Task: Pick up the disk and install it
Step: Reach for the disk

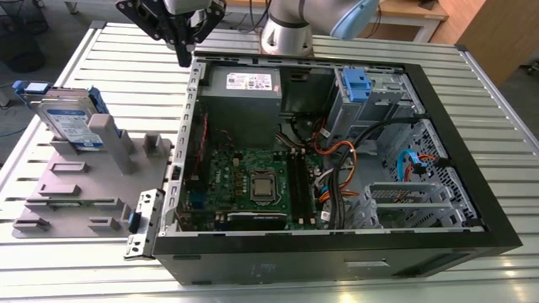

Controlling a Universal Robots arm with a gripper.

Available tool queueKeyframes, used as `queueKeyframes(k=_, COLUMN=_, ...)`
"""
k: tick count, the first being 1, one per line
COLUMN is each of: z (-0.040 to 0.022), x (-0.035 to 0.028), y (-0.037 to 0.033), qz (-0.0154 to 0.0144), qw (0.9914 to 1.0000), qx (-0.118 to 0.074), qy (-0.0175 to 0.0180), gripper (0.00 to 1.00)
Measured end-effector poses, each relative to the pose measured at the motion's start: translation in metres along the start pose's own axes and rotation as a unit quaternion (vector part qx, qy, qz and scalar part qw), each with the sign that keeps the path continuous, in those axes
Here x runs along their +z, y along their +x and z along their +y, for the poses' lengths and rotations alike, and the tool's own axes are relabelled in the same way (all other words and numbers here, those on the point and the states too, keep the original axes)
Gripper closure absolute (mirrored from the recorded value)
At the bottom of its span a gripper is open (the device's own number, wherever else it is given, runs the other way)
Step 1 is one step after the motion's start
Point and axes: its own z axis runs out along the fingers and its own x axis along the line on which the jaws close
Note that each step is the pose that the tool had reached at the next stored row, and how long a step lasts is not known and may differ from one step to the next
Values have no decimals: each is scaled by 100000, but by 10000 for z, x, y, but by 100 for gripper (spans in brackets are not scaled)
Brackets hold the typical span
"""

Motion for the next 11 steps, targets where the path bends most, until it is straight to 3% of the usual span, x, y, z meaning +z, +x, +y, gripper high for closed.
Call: queueKeyframes(k=11, z=-2, x=0, y=17, qz=-3, qw=100000, qx=6, qy=-3, gripper=89)
